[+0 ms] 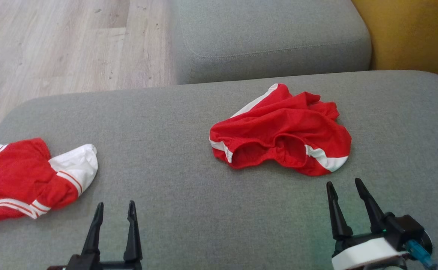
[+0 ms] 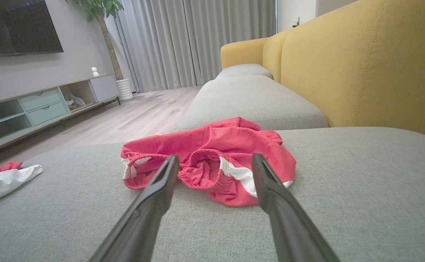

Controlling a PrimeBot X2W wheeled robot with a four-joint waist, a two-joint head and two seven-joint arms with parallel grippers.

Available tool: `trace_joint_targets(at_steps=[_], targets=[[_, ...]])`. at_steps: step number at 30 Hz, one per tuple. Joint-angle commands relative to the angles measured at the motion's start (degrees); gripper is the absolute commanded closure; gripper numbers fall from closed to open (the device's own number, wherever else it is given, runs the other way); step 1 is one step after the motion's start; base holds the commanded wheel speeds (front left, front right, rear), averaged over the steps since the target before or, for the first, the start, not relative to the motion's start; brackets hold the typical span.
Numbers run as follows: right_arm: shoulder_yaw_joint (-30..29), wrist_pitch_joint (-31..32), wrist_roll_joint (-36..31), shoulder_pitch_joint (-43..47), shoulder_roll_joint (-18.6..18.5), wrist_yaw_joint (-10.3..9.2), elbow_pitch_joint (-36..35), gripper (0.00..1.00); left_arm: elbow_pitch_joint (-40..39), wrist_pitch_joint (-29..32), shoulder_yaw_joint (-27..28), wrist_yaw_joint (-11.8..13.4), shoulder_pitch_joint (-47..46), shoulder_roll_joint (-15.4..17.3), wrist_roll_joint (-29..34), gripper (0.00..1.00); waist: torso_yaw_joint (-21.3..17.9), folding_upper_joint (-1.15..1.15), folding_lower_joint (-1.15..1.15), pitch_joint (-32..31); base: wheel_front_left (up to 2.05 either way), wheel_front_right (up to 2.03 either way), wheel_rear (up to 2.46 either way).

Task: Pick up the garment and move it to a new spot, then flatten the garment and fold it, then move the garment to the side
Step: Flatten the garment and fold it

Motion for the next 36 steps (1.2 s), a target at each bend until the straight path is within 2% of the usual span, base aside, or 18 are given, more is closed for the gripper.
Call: trace_joint_targets(at_steps=[1,13,22,31,36], targets=[[1.05,-0.37,-0.34,-1.77,-0.26,0.44,-1.73,0.00,-2.07,-0.54,1.27,0.39,-1.94,-0.12,-0.26,0.00,0.03,0.00,0.00,0.13,0.00,0.00,0.00],[2.60,-0.37,-0.92,-2.46,-0.26,0.44,-1.47,0.00,-1.47,-0.54,1.14,0.54,-1.63,-0.13,-0.71,0.00,-1.74,0.00,0.00,0.76,0.00,0.00,0.00],[3.45,-0.37,-1.31,-2.38,-0.26,0.44,-1.90,0.00,4.41,-0.55,-3.81,-3.97,-5.20,-0.13,-6.93,0.00,-7.16,0.00,0.00,1.75,0.00,0.00,0.00],[3.00,-0.37,-1.86,-3.78,-0.26,0.44,-3.33,0.00,13.59,-0.55,-17.51,-7.60,-20.54,-0.13,-15.61,0.00,-15.67,0.00,0.00,6.49,0.00,0.00,0.00],[2.00,-0.37,-1.02,-4.70,-0.26,0.44,-3.55,0.00,21.07,1.37,-25.86,-8.44,-30.67,-0.13,-26.49,0.00,-20.09,0.00,0.00,9.63,0.00,0.00,0.00]])
